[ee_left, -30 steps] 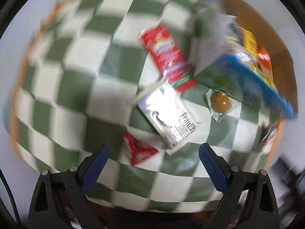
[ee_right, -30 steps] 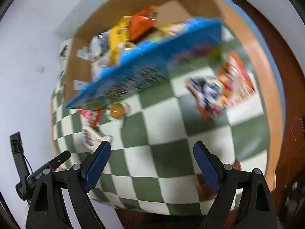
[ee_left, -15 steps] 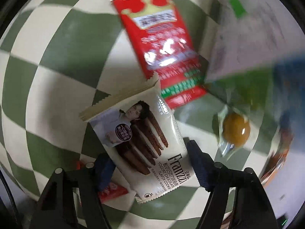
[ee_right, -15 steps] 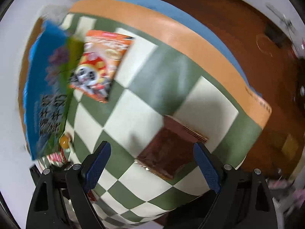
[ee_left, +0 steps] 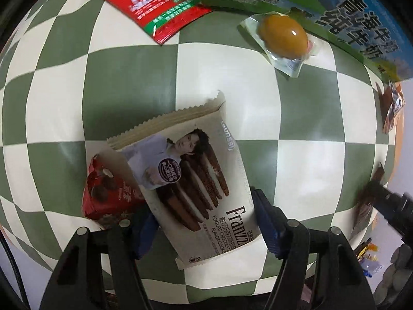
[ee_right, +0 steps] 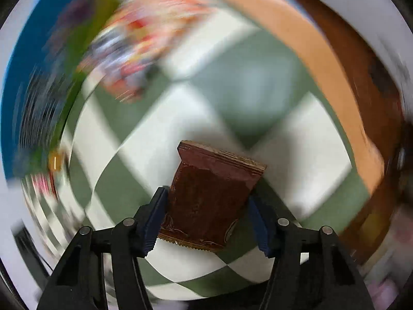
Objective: Organize snacks
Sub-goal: 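Grasp the Franzzi biscuit pack with left tool while right tool grasps brown packet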
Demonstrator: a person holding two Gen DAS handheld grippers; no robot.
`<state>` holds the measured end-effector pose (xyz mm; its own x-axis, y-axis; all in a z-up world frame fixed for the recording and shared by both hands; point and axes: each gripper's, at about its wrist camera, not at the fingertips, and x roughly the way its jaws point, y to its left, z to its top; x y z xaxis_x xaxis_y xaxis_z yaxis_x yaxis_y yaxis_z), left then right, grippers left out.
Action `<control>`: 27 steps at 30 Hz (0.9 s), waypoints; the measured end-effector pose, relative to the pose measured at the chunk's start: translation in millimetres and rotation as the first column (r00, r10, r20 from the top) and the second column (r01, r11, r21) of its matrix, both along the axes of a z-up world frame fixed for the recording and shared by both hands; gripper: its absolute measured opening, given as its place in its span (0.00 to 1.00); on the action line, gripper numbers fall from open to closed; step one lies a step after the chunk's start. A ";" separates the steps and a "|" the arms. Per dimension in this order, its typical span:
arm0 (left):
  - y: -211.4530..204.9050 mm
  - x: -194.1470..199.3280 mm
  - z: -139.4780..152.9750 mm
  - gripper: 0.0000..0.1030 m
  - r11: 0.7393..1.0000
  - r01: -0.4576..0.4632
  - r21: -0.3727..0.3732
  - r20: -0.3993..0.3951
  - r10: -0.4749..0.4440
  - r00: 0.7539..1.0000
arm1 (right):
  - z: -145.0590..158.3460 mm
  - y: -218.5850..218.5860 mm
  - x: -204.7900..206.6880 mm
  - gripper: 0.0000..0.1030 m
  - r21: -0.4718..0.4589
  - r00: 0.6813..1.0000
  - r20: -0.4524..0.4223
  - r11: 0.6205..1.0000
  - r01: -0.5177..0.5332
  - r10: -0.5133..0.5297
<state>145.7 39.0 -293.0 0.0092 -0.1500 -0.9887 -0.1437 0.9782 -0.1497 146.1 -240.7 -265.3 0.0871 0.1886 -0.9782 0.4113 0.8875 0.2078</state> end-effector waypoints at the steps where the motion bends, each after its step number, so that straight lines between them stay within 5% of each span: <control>1: 1.5 -0.4 -0.7 0.64 1.000 -0.004 -0.004 -0.003 0.004 1.000 | 2.5 16.5 6.5 0.61 -0.032 0.994 0.004 0.994 -0.106 0.106; 4: 16.3 -0.1 -5.4 0.70 0.998 -0.050 -0.048 -0.031 0.048 0.998 | 6.3 65.1 17.7 0.61 -0.133 0.915 -0.015 0.906 -0.402 0.404; 7: 43.2 6.5 -10.2 0.73 0.983 -0.151 -0.108 -0.060 0.146 0.988 | 4.7 84.8 19.8 0.73 -0.142 0.860 -0.061 0.848 -0.510 0.507; 11: 61.7 4.1 -10.5 0.69 0.953 -0.272 -0.132 -0.043 0.269 0.962 | 17.6 70.9 17.4 0.83 -0.050 0.916 -0.001 0.915 -0.400 0.400; 16: 21.7 0.8 2.2 0.58 0.998 -0.059 0.004 0.040 0.059 0.997 | 10.8 56.3 9.6 0.83 0.034 0.966 -0.012 0.965 -0.258 0.259; 17: 15.8 -2.0 3.7 0.58 0.999 -0.029 0.015 0.043 0.029 0.999 | 8.2 53.9 7.1 0.82 0.044 0.968 -0.010 0.967 -0.249 0.250; 20: 1.1 -5.4 3.7 0.58 0.998 0.046 0.034 0.039 -0.048 0.998 | 6.1 62.1 6.2 0.59 -0.007 0.959 -0.006 0.959 -0.282 0.282; 27: -4.9 -11.9 -5.3 0.60 0.997 0.061 0.054 0.007 -0.061 0.998 | 4.1 94.5 -5.7 0.59 -0.039 0.921 -0.001 0.920 -0.389 0.390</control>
<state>133.8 34.2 -298.4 0.0105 -0.0970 -0.9952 -0.0823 0.9918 -0.0976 140.3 -146.2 -261.2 0.0210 0.1722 -0.9848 0.0303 0.9845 0.1728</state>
